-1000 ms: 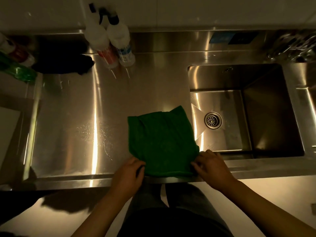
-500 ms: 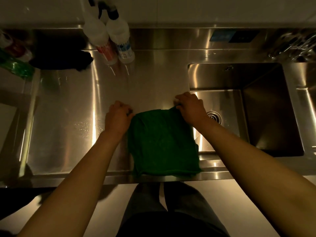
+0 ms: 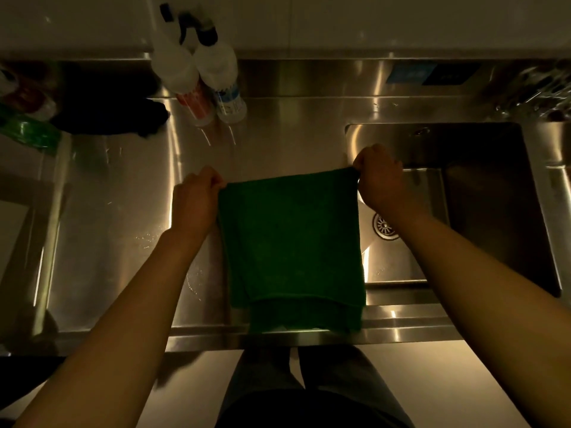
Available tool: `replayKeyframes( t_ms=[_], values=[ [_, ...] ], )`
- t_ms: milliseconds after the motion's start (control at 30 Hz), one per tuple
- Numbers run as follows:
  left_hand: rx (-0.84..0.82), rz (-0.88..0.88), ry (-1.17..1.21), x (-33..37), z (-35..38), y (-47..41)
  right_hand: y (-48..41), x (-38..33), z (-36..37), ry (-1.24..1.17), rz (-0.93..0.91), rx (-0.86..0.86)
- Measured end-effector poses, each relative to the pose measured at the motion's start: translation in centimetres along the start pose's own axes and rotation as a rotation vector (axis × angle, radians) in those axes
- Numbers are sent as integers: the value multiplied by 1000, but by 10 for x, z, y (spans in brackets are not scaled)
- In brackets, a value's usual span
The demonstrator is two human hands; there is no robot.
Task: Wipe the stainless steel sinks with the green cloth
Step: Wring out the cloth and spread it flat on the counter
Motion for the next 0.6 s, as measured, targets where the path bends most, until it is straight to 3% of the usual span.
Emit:
replayKeyframes(
  t_ms=[167,367,467,600],
  values=[
    [154,36,4,6,-12,-45,-37,-13,-8,-55,26,88],
    [157,10,47,8,-3,-56,-54,-16,2,-102,33,122],
    [57,70,127,10,3,-22,-28,-13,7,-157,-70,140],
    [-185,205,48,11,17,51,42,-17,22,-234,-326,-137]
  ],
)
Point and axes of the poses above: each hand's wrist, its own y-axis away from the middle knuckle, its own z-axis out of the palm, x = y × z, the point moved 1 cm from there along -y, towards the middle knuckle, and after that the axes turned 3 degrees about -x, right-handed, at the moved point
